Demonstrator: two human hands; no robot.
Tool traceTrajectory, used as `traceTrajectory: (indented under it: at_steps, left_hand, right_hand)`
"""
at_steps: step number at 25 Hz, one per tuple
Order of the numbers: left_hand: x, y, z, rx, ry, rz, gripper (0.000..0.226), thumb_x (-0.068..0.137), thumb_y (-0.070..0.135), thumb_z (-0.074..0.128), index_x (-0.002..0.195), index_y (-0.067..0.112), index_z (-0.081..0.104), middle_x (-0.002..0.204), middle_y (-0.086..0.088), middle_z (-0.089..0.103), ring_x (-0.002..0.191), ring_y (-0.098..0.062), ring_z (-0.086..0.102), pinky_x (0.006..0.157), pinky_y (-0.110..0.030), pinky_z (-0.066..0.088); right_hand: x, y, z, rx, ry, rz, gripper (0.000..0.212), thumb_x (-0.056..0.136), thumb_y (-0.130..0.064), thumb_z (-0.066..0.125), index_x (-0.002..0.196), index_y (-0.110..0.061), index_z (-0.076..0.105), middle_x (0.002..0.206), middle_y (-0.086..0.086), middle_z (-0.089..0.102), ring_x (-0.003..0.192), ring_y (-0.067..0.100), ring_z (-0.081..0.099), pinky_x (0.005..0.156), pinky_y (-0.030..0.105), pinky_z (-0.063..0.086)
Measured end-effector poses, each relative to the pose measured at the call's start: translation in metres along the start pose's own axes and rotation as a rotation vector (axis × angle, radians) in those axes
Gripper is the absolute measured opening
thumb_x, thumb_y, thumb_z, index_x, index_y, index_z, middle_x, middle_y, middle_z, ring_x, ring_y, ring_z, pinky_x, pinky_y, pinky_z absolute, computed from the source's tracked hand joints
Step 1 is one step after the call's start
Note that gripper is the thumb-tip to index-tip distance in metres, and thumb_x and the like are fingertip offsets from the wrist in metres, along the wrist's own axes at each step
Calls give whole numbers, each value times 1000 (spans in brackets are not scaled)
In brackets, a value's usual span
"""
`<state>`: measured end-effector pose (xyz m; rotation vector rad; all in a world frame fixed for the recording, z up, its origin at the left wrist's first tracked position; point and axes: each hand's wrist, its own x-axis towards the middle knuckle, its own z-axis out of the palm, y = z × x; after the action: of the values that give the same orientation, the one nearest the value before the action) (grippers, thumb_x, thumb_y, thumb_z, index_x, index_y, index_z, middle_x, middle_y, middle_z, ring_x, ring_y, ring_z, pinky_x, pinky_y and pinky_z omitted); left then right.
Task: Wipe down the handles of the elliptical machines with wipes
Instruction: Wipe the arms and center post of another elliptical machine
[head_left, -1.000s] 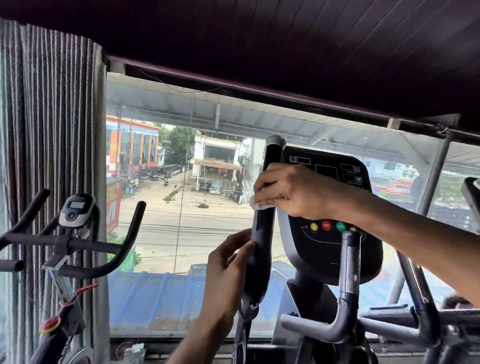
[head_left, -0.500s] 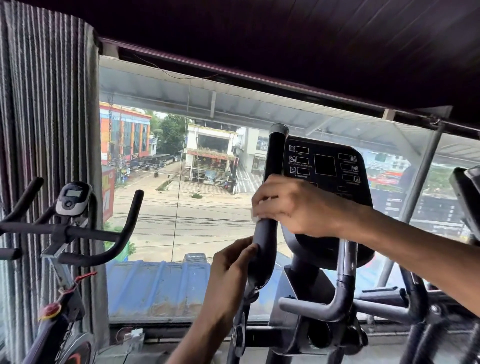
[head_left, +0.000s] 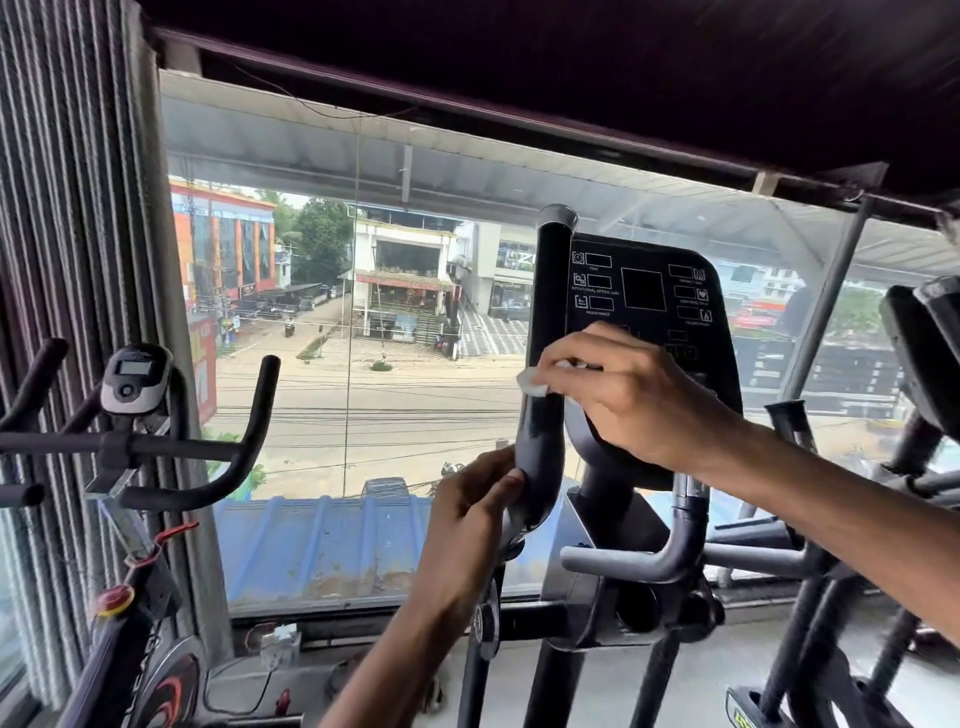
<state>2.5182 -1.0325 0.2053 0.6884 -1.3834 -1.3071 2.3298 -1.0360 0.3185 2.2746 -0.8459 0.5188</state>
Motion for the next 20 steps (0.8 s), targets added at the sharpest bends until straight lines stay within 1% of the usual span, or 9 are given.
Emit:
traceTrajectory:
  at_steps: [4,5,7,8,10,12,14,17,20]
  left_hand:
    - [1,-1,-4,27,-60,35,31,102,1,47,110,15,73,90,8,74,82,-2,66,63,-4,48]
    - [1,-1,-4,27,-63,35,33,103,1,47,114,18,74,94,10,76,84,1,67,63,-3,48]
    - [0,-1,-5,19,-75,41,37,104,3,49,121,25,73,105,10,78,91,4,68,65,-3,50]
    - [0,-1,-6,18,-84,49,36,104,4,49,122,24,73,106,6,78,92,2,68,66,-4,50]
    - [0,-2,-8,25,-102,60,35,104,3,49,120,21,73,108,-3,77,91,-1,67,67,-5,51]
    - [2,-4,-9,34,-104,60,38,104,2,49,120,26,73,111,-1,77,93,-2,67,68,-6,52]
    - [4,-5,-9,26,-91,57,39,103,1,49,121,27,73,113,1,77,92,-3,66,66,-8,52]
    - [3,-5,-10,12,-89,52,37,104,2,50,122,24,73,112,2,77,87,0,65,65,-6,50]
    - [1,-5,-13,-10,-111,51,39,105,4,50,114,33,73,102,9,76,84,-1,61,64,-7,47]
  right_hand:
    - [-23,-26,5,-13,-143,-142,35,88,20,59,112,0,74,115,13,69,103,27,63,85,31,58]
    - [-27,-26,5,-21,-112,-103,35,88,20,61,114,1,75,115,14,70,102,28,64,87,29,58]
    - [-33,-27,8,-19,25,39,31,92,15,65,117,1,75,113,15,71,99,29,65,91,24,52]
    - [-38,-32,12,-33,50,53,29,92,14,65,116,1,75,113,15,71,99,29,65,91,24,51]
    - [-48,-45,21,-73,16,4,29,92,15,65,117,2,74,115,15,69,101,28,63,92,29,54]
    - [-46,-46,22,-93,87,64,27,94,12,66,117,2,75,113,14,70,98,28,63,86,33,56]
    - [-29,-37,20,-104,177,162,24,93,9,71,113,-3,77,109,11,71,95,23,61,79,30,56]
    - [0,-17,22,-193,212,209,30,89,15,70,108,-7,78,107,7,71,97,22,57,81,27,54]
    - [11,-6,16,-196,158,180,36,87,20,64,109,-5,77,109,8,72,102,25,60,90,25,51]
